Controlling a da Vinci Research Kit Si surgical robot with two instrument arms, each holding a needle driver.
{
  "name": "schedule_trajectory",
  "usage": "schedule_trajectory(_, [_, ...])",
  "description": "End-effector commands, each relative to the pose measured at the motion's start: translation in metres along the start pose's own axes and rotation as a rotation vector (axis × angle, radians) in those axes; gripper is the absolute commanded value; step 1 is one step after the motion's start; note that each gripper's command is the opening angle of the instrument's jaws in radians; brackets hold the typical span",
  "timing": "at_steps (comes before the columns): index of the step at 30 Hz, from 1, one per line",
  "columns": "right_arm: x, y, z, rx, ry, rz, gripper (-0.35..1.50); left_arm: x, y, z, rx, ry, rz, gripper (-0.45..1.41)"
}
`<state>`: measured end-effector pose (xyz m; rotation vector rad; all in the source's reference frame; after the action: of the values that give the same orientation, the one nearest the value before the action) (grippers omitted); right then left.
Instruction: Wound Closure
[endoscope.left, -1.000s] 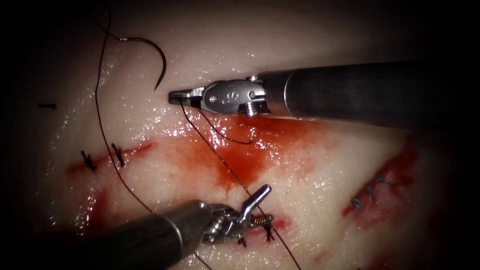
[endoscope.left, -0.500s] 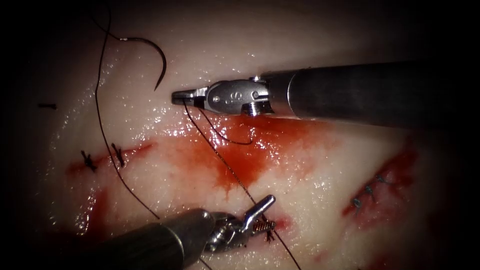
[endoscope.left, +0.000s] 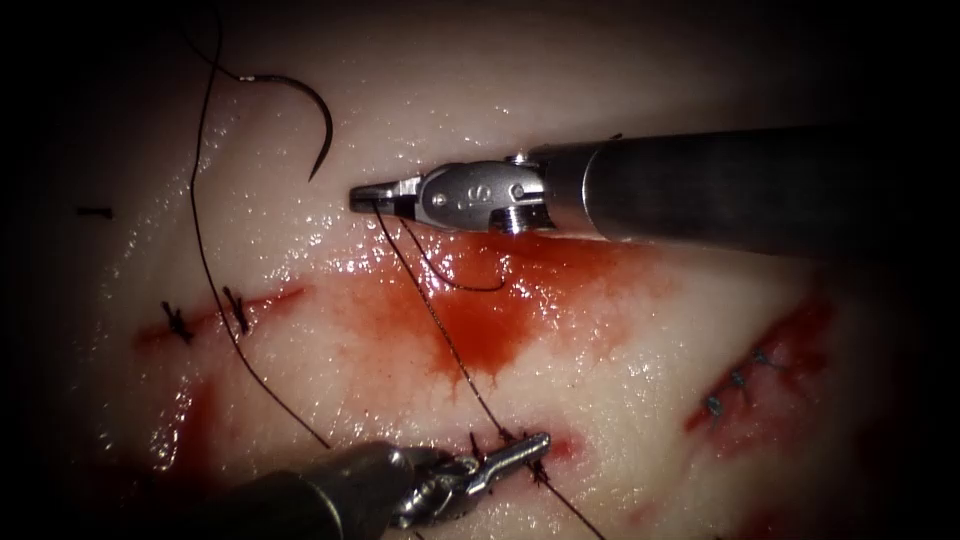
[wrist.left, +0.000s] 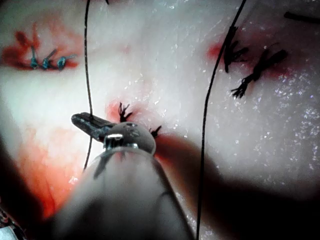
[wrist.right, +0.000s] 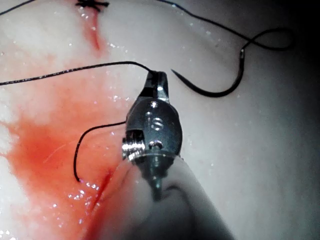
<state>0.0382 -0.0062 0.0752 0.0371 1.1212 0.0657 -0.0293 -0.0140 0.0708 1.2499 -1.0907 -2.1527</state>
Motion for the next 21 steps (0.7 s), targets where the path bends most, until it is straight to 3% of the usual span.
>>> schedule_trajectory(1, [-0.0003, -0.0003, -0.0004, -0.003, 0.003, 0.006, -0.35, -0.0002, 0.0002, -0.0001, -0.003, -0.009, -0.007, -0.45])
schedule_trajectory(14, [-0.0009, -0.0042, -0.0093, -0.015, -0.016, 0.030, -0.35, -0.0069, -0.0041, -0.0138, 0.028, -0.229, -0.012, -0.45])
schedule_trajectory(21, [-0.0002, -0.0063, -0.0119, -0.003, 0.010, 0.063, -0.35, -0.0100, -0.0063, -0.0172, 0.046, -0.306, -0.029, -0.45])
